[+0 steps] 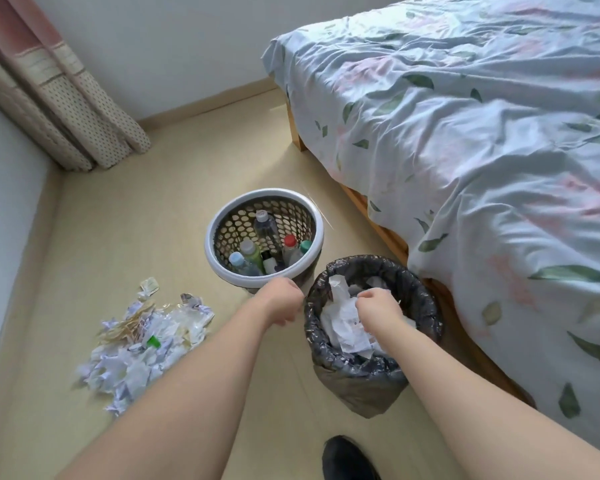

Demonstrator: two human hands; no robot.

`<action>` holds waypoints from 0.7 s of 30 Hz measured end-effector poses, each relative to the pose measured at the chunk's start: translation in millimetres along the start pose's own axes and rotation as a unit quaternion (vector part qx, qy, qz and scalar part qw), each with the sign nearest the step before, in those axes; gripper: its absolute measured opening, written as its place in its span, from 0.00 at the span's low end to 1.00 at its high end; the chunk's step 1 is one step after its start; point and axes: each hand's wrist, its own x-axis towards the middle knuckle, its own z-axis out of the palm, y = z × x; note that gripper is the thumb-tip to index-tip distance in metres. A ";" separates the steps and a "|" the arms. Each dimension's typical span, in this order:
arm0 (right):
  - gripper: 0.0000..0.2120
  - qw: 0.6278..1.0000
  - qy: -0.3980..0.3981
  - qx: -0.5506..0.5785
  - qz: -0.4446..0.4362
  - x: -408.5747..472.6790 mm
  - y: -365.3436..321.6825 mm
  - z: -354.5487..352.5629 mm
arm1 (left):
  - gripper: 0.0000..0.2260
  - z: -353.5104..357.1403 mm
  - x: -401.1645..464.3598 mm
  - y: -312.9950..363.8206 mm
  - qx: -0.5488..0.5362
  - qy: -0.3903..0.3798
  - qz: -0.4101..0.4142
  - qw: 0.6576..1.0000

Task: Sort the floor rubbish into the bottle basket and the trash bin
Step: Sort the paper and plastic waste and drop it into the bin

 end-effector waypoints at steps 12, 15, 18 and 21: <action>0.14 0.946 -0.202 -0.184 -0.172 -102.7 -90.5 201.9 | 0.10 -123.6 -52.2 -225.2 -0.122 0.087 -0.096 0.984; 0.14 0.929 -0.237 -0.225 -0.174 -115.0 -99.4 249.7 | 0.08 -135.0 -54.8 -284.7 -0.134 0.090 -0.117 0.980; 0.14 0.891 -0.272 -0.307 -0.194 -120.1 -110.4 314.6 | 0.07 -149.3 -56.7 -360.5 -0.121 0.108 -0.144 0.976; 0.15 0.825 -0.314 -0.411 -0.229 -119.9 -114.4 380.8 | 0.07 -154.6 -51.4 -436.1 -0.119 0.133 -0.168 0.970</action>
